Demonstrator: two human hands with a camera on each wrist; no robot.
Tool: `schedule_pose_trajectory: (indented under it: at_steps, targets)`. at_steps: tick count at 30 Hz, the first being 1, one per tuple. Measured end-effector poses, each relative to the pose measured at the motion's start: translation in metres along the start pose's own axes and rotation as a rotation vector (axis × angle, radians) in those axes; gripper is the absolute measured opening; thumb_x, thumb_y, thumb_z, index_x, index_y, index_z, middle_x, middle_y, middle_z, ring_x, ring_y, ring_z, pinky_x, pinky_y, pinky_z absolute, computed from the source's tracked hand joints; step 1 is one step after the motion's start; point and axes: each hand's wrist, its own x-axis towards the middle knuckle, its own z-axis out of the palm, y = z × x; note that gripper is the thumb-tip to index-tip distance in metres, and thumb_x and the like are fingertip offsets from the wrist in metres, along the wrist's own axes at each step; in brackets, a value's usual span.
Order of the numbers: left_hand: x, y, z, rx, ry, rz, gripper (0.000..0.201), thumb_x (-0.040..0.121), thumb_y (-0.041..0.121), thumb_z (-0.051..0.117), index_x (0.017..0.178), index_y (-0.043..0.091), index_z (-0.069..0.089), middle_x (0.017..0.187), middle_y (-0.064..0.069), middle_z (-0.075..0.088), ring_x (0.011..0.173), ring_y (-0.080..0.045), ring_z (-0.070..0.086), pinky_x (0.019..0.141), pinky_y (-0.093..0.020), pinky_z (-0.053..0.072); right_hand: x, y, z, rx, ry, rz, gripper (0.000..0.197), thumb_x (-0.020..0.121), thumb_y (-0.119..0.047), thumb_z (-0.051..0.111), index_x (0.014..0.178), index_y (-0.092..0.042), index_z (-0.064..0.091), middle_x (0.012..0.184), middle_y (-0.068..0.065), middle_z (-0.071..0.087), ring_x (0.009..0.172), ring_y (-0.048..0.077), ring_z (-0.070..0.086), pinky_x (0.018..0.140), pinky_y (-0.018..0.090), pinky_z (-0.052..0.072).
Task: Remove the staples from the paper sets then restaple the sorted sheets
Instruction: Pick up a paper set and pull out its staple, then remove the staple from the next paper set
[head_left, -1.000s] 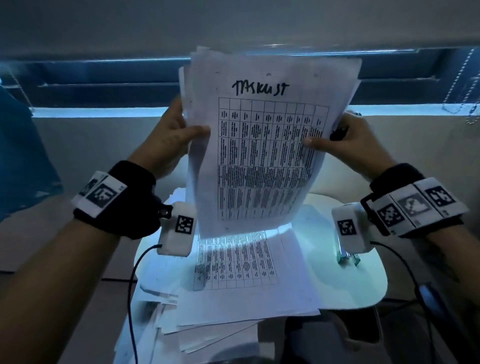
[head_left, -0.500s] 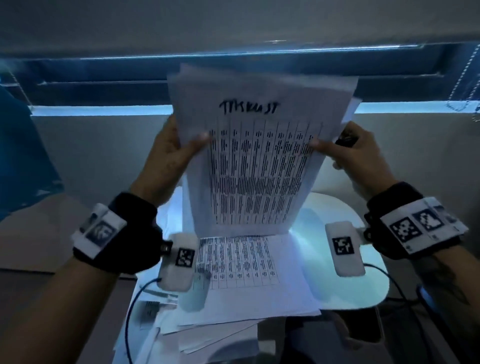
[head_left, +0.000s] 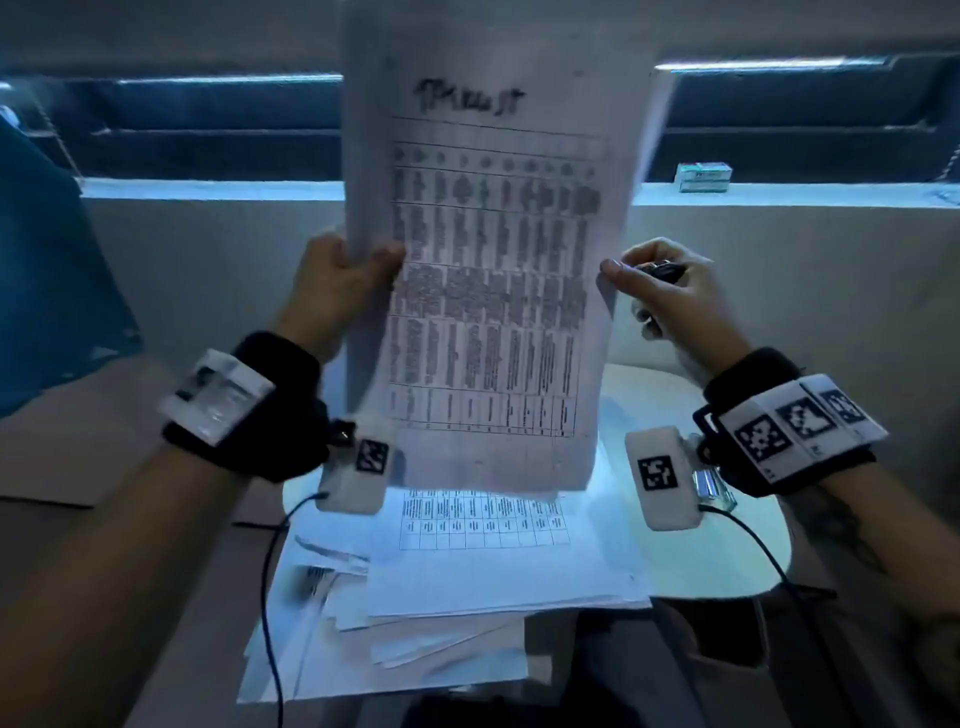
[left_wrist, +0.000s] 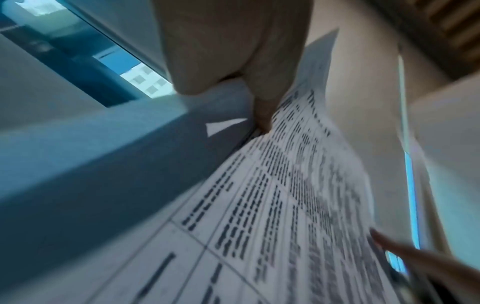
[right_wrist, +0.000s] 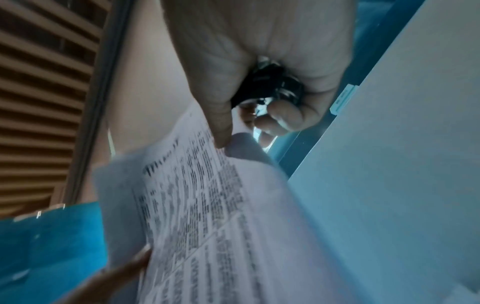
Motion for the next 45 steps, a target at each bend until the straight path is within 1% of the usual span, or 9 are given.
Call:
schedule_pose_trajectory:
  at_steps: [3, 5, 8, 10, 13, 22, 26, 29, 45]
  targets:
    - [0.007, -0.027, -0.036, -0.045, -0.103, -0.339, 0.013, 0.068, 0.016, 0.08, 0.066, 0.01, 0.069, 0.05, 0.003, 0.065, 0.047, -0.001, 0.06, 0.051, -0.013, 0.049, -0.001, 0.025, 0.003, -0.118, -0.101, 0.247, 0.011, 0.086, -0.026, 0.064, 0.082, -0.022, 0.055, 0.08, 0.001, 0.057, 0.057, 0.006, 0.05, 0.042, 0.014, 0.034]
    - [0.001, -0.062, -0.053, 0.22, -0.192, -0.585, 0.062, 0.046, 0.036, 0.084, 0.091, -0.005, 0.07, 0.08, -0.01, 0.067, 0.07, -0.017, 0.063, 0.074, -0.025, 0.053, -0.015, 0.053, 0.008, -0.172, -0.218, 0.455, 0.014, 0.087, -0.022, 0.064, 0.097, -0.015, 0.057, 0.096, 0.007, 0.056, 0.075, 0.015, 0.053, 0.047, 0.018, 0.041]
    - [-0.022, -0.103, -0.057, 0.38, -0.217, -0.695, 0.043, 0.088, 0.018, 0.06, 0.121, -0.008, 0.052, 0.116, -0.019, 0.058, 0.097, -0.032, 0.058, 0.089, -0.038, 0.046, -0.037, 0.095, 0.018, -0.365, -0.276, 0.606, 0.036, 0.086, -0.024, 0.066, 0.11, 0.0, 0.056, 0.1, 0.014, 0.054, 0.087, 0.021, 0.05, 0.054, 0.023, 0.045]
    - [-0.035, -0.12, -0.047, 0.379, -0.278, -0.731, 0.031, 0.096, 0.015, 0.048, 0.12, -0.005, 0.05, 0.1, -0.013, 0.061, 0.085, -0.026, 0.058, 0.075, -0.032, 0.047, -0.044, 0.11, 0.022, -0.527, -0.26, 0.625, 0.027, 0.085, -0.027, 0.066, 0.075, -0.008, 0.05, 0.075, 0.008, 0.048, 0.066, 0.019, 0.047, 0.054, 0.024, 0.038]
    - [-0.041, -0.131, -0.034, 0.361, -0.299, -0.714, 0.021, 0.098, 0.009, 0.042, 0.113, -0.002, 0.05, 0.087, -0.013, 0.058, 0.076, -0.026, 0.054, 0.07, -0.034, 0.043, -0.045, 0.12, 0.027, -0.649, -0.191, 0.638, 0.046, 0.084, -0.024, 0.065, 0.054, -0.014, 0.032, 0.057, 0.003, 0.037, 0.049, 0.016, 0.035, 0.05, 0.024, 0.03]
    - [-0.033, -0.186, -0.029, 0.569, -0.209, -0.707, 0.022, 0.09, 0.038, 0.05, 0.092, 0.016, 0.054, 0.102, -0.023, 0.057, 0.097, -0.038, 0.054, 0.091, -0.051, 0.045, -0.052, 0.124, 0.037, -0.571, -0.204, 0.649, 0.038, 0.084, -0.025, 0.064, 0.06, -0.014, 0.036, 0.066, 0.003, 0.041, 0.055, 0.016, 0.039, 0.052, 0.025, 0.032]
    - [-0.041, -0.17, -0.01, 0.557, -0.167, -0.689, 0.022, 0.091, 0.035, 0.051, 0.082, 0.015, 0.053, 0.107, -0.026, 0.057, 0.108, -0.045, 0.049, 0.09, -0.049, 0.045, -0.05, 0.11, -0.003, -1.01, 0.0, 0.471, 0.022, 0.09, -0.027, 0.055, 0.095, -0.006, 0.057, 0.107, 0.012, 0.047, 0.101, 0.028, 0.05, 0.077, 0.033, 0.04]
    - [-0.049, -0.157, 0.007, 0.567, -0.159, -0.645, 0.022, 0.094, 0.028, 0.049, 0.079, 0.012, 0.051, 0.11, -0.026, 0.056, 0.108, -0.046, 0.048, 0.088, -0.046, 0.044, -0.052, 0.113, -0.041, -1.176, -0.081, 0.63, 0.029, 0.089, -0.031, 0.055, 0.109, -0.009, 0.056, 0.131, 0.017, 0.043, 0.116, 0.035, 0.047, 0.086, 0.037, 0.042]
    - [-0.049, -0.14, 0.069, 0.524, -0.088, -0.651, 0.033, 0.088, 0.024, 0.059, 0.111, 0.0, 0.06, 0.112, -0.02, 0.06, 0.11, -0.038, 0.051, 0.096, -0.045, 0.045, -0.049, 0.144, -0.08, -0.99, 0.047, 0.659, 0.046, 0.09, -0.047, 0.049, 0.062, -0.011, 0.044, 0.081, 0.015, 0.044, 0.079, 0.031, 0.051, 0.059, 0.03, 0.037]
